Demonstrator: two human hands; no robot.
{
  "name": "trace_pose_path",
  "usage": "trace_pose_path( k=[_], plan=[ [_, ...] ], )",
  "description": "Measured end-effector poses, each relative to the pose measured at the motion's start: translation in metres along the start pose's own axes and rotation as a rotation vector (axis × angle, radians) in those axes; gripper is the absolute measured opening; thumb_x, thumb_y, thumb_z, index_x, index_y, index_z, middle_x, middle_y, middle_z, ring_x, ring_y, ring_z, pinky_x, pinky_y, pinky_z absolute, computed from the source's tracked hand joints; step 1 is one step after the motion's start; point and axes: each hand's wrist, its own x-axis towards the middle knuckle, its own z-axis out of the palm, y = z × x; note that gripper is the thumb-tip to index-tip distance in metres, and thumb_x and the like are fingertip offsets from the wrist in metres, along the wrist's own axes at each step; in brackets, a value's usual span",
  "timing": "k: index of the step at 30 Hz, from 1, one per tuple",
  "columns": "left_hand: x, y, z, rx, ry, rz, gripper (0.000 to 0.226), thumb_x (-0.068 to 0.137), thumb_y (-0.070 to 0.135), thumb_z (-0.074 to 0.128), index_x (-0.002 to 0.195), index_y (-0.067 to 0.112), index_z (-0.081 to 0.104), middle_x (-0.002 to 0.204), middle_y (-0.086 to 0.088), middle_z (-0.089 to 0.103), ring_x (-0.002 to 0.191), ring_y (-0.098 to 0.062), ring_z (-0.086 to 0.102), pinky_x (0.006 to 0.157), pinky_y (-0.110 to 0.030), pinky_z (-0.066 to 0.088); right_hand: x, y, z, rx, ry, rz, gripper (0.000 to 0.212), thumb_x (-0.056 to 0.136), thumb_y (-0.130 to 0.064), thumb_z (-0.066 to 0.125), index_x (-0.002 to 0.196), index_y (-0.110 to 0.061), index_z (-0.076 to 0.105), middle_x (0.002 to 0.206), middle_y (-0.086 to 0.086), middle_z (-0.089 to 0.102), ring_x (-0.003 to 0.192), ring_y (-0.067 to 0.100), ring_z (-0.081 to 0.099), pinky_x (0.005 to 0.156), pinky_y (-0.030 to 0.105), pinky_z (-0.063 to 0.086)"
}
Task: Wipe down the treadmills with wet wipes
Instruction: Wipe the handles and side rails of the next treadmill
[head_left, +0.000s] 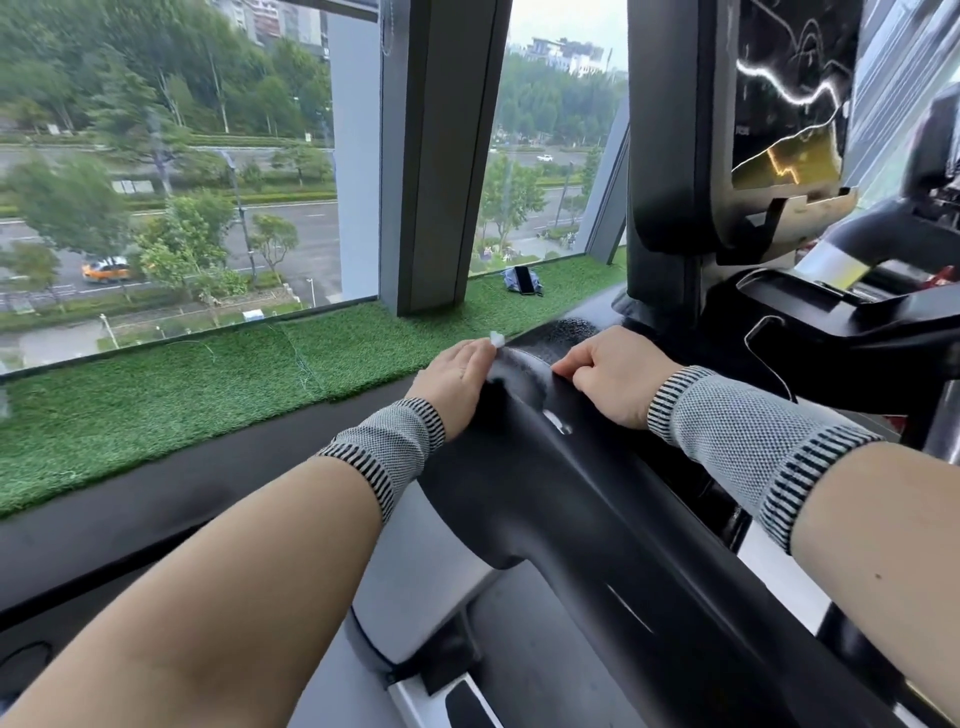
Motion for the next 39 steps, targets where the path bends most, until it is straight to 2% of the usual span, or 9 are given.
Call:
trace_pose_path(
  k=[4,7,12,16,18,24,27,32,39],
  plan=[
    [-0.015,-0.013,0.008,-0.042,0.053,-0.084,0.084,0.083,0.061,0.003,0.150,0.017,0.028,0.156,-0.003,0.028,0.145,-0.014,0.019,0.119,-0.044,0.014,0.001,0.005,0.002,0.023,0.011,-0.006,0.035,0.090,-0.006,0.046,0.109,-0.021,0.072,0.115,-0.005,0.068,0.110,0.013,0.057,0.100,0.020,0.039],
    [-0.020,0.008,0.005,0.045,-0.018,0.004,0.079,0.084,0.061,0.004,0.150,0.024,0.026,0.157,0.007,0.023,0.145,-0.009,0.014,0.119,-0.046,0.007,0.006,0.010,0.004,0.118,0.018,0.026,0.037,0.088,-0.002,0.045,0.097,-0.024,0.074,0.087,-0.010,0.066,0.088,0.009,0.058,0.095,0.024,0.045],
    [-0.005,0.034,-0.013,0.177,-0.144,0.014,0.055,0.102,0.045,0.008,0.148,0.027,0.031,0.156,0.006,0.027,0.145,-0.009,0.017,0.118,-0.048,0.011,0.011,0.016,0.001,0.268,0.002,0.075,0.044,0.085,0.007,0.038,0.065,-0.019,0.066,0.070,-0.001,0.066,0.066,0.013,0.061,0.067,0.027,0.053],
    [-0.031,0.064,-0.010,0.345,-0.204,0.284,0.064,0.097,0.053,0.007,0.148,0.024,0.033,0.157,0.006,0.025,0.145,-0.010,0.014,0.119,-0.031,0.004,0.009,0.025,-0.008,0.241,0.082,0.113,0.042,0.084,0.006,0.038,0.059,-0.015,0.065,0.066,0.002,0.067,0.061,0.015,0.063,0.060,0.026,0.053],
    [-0.047,0.074,-0.002,0.397,-0.218,0.386,0.079,0.085,0.060,-0.004,0.150,0.028,0.028,0.158,0.008,0.020,0.146,-0.011,0.008,0.119,-0.033,0.003,0.008,0.027,-0.011,0.229,0.100,0.110,0.042,0.083,0.006,0.039,0.059,-0.015,0.066,0.064,0.000,0.066,0.062,0.016,0.064,0.065,0.029,0.055],
    [-0.026,0.041,-0.004,0.329,-0.189,0.118,0.060,0.100,0.052,0.011,0.153,0.025,0.012,0.161,0.006,0.004,0.148,-0.010,-0.002,0.120,-0.036,0.002,-0.002,0.029,-0.004,0.222,0.051,0.095,0.040,0.083,0.004,0.039,0.061,-0.014,0.067,0.069,0.003,0.069,0.065,0.019,0.065,0.069,0.032,0.057],
    [-0.039,0.048,0.003,0.398,-0.170,0.151,0.066,0.097,0.056,0.012,0.154,0.023,0.010,0.161,0.004,0.001,0.148,-0.013,-0.005,0.120,-0.037,0.000,-0.007,0.033,-0.004,0.225,0.036,0.094,0.040,0.084,0.003,0.039,0.062,-0.014,0.067,0.070,0.004,0.070,0.065,0.019,0.066,0.068,0.032,0.057],
    [-0.092,0.068,0.022,0.445,-0.140,0.373,0.083,0.082,0.065,0.002,0.154,0.022,0.009,0.161,0.008,0.000,0.147,-0.012,-0.013,0.119,-0.035,-0.008,-0.013,0.036,-0.004,0.218,0.021,0.087,0.039,0.083,0.003,0.041,0.062,-0.015,0.068,0.069,0.003,0.070,0.067,0.020,0.067,0.068,0.030,0.056],
    [-0.061,0.067,0.019,0.449,-0.096,0.127,0.070,0.095,0.060,0.014,0.154,0.023,0.007,0.162,0.005,0.002,0.147,-0.011,-0.010,0.119,-0.036,-0.005,-0.028,0.042,-0.009,0.238,-0.011,0.084,0.038,0.084,0.003,0.039,0.065,-0.011,0.068,0.071,0.006,0.070,0.061,0.018,0.064,0.062,0.029,0.055]
  ],
)
